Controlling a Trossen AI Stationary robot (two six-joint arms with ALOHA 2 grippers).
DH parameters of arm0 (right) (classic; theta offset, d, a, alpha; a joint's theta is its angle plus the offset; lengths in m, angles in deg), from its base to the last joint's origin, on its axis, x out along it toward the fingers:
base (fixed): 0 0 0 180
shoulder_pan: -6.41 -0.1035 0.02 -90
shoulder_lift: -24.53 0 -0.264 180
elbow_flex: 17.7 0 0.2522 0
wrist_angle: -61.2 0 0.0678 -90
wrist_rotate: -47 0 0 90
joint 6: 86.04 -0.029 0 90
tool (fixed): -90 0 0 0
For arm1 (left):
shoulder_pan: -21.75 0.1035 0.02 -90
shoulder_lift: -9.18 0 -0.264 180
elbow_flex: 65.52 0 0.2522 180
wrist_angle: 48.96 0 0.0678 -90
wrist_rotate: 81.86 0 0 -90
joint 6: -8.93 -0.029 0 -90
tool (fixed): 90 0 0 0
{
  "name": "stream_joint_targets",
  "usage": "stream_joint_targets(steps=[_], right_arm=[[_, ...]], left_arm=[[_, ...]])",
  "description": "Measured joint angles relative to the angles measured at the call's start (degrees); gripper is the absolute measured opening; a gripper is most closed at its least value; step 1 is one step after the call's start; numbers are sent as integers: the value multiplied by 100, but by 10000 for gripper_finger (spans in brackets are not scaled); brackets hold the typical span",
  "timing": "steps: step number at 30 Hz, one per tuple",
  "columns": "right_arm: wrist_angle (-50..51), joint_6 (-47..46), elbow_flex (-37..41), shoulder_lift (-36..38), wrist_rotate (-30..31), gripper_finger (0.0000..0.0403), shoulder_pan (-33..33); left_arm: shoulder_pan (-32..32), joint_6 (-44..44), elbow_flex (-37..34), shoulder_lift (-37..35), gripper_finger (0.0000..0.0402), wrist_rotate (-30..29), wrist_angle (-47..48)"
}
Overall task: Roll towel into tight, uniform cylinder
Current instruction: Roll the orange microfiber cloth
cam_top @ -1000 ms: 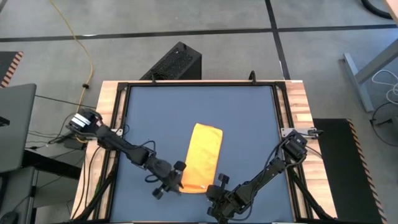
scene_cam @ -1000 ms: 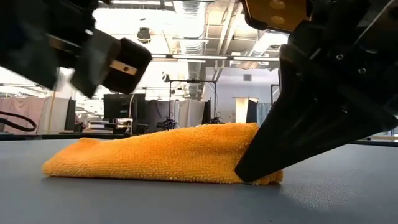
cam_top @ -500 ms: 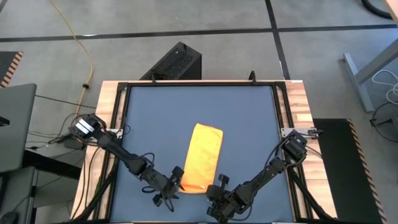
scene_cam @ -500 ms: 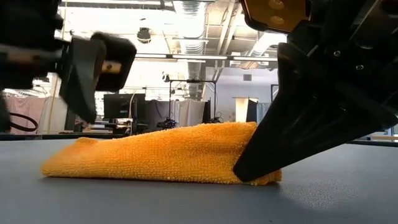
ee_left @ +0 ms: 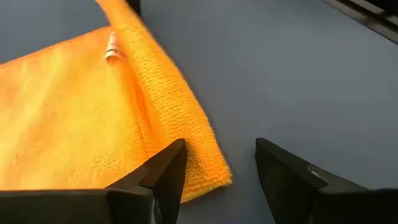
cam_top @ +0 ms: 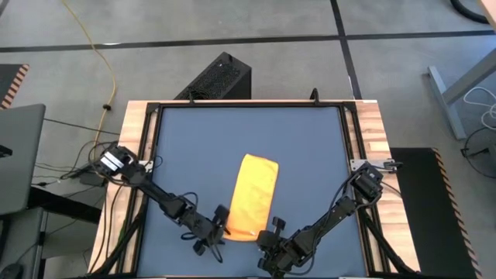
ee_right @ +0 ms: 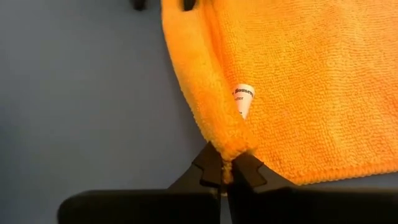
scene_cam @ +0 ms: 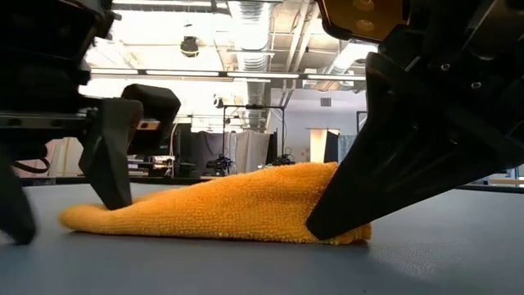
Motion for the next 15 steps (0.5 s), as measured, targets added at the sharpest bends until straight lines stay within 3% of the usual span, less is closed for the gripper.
stream_joint_targets(steps=[6, 13, 15], right_arm=[[1, -14, 0, 0, 1, 27, -31], [0, -28, -2, 0, -2, 26, -39], [0, -31, -2, 0, -2, 27, -48]], left_arm=[[227, 277, 8, 0, 115, 288, 227], [375, 557, 6, 0, 16, 516, 244], [445, 757, 2, -8, 7, 799, 231]])
